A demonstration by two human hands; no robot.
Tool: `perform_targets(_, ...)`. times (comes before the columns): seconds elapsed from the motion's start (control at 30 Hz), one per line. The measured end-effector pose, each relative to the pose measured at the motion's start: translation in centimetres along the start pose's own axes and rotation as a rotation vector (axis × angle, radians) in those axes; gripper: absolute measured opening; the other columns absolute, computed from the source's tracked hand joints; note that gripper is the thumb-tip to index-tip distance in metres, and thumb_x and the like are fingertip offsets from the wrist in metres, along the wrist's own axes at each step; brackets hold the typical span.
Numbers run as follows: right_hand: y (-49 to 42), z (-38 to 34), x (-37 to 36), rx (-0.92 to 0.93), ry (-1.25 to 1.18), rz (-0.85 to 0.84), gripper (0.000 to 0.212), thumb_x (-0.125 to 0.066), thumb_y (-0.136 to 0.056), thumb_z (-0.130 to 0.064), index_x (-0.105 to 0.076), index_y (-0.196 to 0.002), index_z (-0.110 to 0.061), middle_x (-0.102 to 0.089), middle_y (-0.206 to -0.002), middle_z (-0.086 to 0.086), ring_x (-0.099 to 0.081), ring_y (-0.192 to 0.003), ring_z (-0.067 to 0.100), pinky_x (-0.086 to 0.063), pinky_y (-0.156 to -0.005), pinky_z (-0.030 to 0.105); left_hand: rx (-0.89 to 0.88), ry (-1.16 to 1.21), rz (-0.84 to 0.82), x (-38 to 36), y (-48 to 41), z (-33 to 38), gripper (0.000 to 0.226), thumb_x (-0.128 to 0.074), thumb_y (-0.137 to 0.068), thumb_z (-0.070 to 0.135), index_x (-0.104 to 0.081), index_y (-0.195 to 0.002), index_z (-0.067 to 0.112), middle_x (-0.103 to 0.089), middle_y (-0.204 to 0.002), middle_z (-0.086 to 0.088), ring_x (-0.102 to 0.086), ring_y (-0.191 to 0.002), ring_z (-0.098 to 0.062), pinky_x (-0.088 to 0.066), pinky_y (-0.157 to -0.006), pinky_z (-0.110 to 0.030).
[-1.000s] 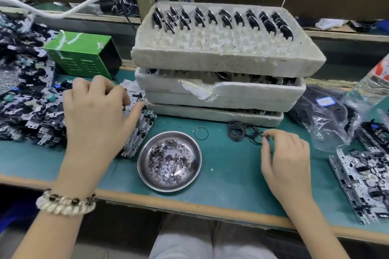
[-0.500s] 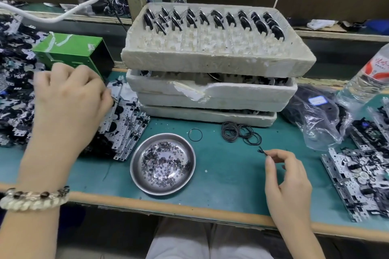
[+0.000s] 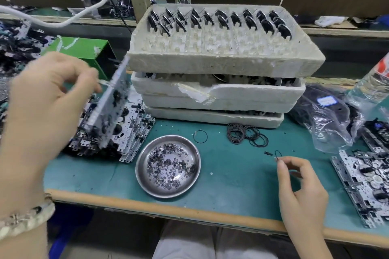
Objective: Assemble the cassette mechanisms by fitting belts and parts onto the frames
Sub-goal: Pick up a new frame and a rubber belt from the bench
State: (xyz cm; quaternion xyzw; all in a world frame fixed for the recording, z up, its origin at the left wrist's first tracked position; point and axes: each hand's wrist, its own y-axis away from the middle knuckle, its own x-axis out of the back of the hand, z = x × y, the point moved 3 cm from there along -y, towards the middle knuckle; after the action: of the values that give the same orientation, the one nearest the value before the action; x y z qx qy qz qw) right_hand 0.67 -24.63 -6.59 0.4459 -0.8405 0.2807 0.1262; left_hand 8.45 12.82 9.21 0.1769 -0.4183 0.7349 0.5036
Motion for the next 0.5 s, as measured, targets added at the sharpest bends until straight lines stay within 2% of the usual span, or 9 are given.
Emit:
perform_targets(0.07, 0.0, 0.1, 0.4, -0.057, -0.061, 0.067, 0.013, -0.057, -0.090, -0.041, -0.063, -0.088, -0.029, -0.067, -0.090, -0.011, -0.062, -0.086, 0.015, -0.048, -0.080, 0.040, -0.044, 0.092, -0.055, -2.0, 1.9, 3.6, 0.022, -0.053, -0.090, 0.042, -0.062, -0.076, 0.027, -0.061, -0.090, 0.012, -0.056, -0.086, -0.006, -0.045, -0.080, -0.028)
perform_targets(0.17, 0.0, 0.6, 1.1, -0.114, -0.178, 0.182, 0.007, -0.060, -0.088, -0.040, -0.061, -0.083, -0.036, -0.068, -0.085, -0.009, -0.062, -0.081, 0.008, -0.050, -0.082, 0.032, 0.016, 0.308, -0.199, -6.6, 4.7, 7.0, 0.015, -0.055, -0.086, 0.039, -0.064, -0.077, 0.030, -0.062, -0.085, 0.016, -0.058, -0.080, -0.001, -0.041, -0.068, -0.017)
perform_targets(0.23, -0.1, 1.3, 1.3, -0.155, -0.289, 0.233, 0.007, -0.061, -0.091, -0.034, -0.063, -0.084, -0.032, -0.069, -0.082, -0.008, -0.063, -0.080, 0.006, -0.051, -0.080, 0.025, 0.109, 0.431, -0.331, -10.7, 6.6, 8.5, 0.015, -0.053, -0.086, 0.036, -0.064, -0.078, 0.028, -0.063, -0.083, 0.015, -0.058, -0.078, 0.000, -0.044, -0.071, -0.019)
perform_targets(0.3, -0.2, 2.1, 1.5, -0.211, -0.375, 0.277, 0.010, -0.061, -0.094, -0.029, -0.065, -0.085, -0.031, -0.070, -0.079, -0.010, -0.064, -0.078, 0.005, -0.052, -0.077, 0.019, 0.206, 0.517, -0.466, -14.7, 8.6, 9.6, 0.029, -0.050, -0.094, 0.033, -0.060, -0.069, 0.021, -0.061, -0.077, 0.013, -0.056, -0.076, 0.001, -0.043, -0.075, -0.025)
perform_targets(0.37, -0.4, 2.6, 1.7, -0.250, -0.425, 0.317, 0.014, -0.062, -0.095, -0.026, -0.068, -0.084, -0.033, -0.071, -0.079, -0.011, -0.064, -0.078, 0.006, -0.052, -0.075, 0.016, 0.321, 0.514, -0.593, -18.0, 10.3, 9.7, 0.038, -0.045, -0.101, 0.028, -0.053, -0.064, 0.024, -0.056, -0.070, 0.012, -0.053, -0.070, -0.002, -0.041, -0.071, -0.029)
perform_targets(0.43, -0.4, 2.6, 1.7, -0.250, -0.448, 0.333, 0.015, -0.062, -0.095, -0.027, -0.069, -0.084, -0.035, -0.070, -0.079, -0.012, -0.063, -0.077, 0.004, -0.051, -0.073, 0.014, 0.333, 0.421, -0.602, -19.5, 11.2, 9.2, 0.039, -0.044, -0.104, 0.026, -0.049, -0.065, 0.023, -0.048, -0.063, 0.011, -0.044, -0.061, -0.001, -0.033, -0.061, -0.024)
perform_targets(0.5, -0.4, 2.4, 1.6, -0.232, -0.452, 0.323, 0.012, -0.063, -0.092, -0.032, -0.070, -0.085, -0.037, -0.070, -0.081, -0.012, -0.062, -0.078, 0.004, -0.051, -0.073, 0.014, 0.267, 0.329, -0.550, -19.6, 11.2, 8.7, 0.041, -0.044, -0.105, 0.027, -0.047, -0.065, 0.018, -0.045, -0.060, 0.009, -0.041, -0.057, -0.003, -0.029, -0.056, -0.022)
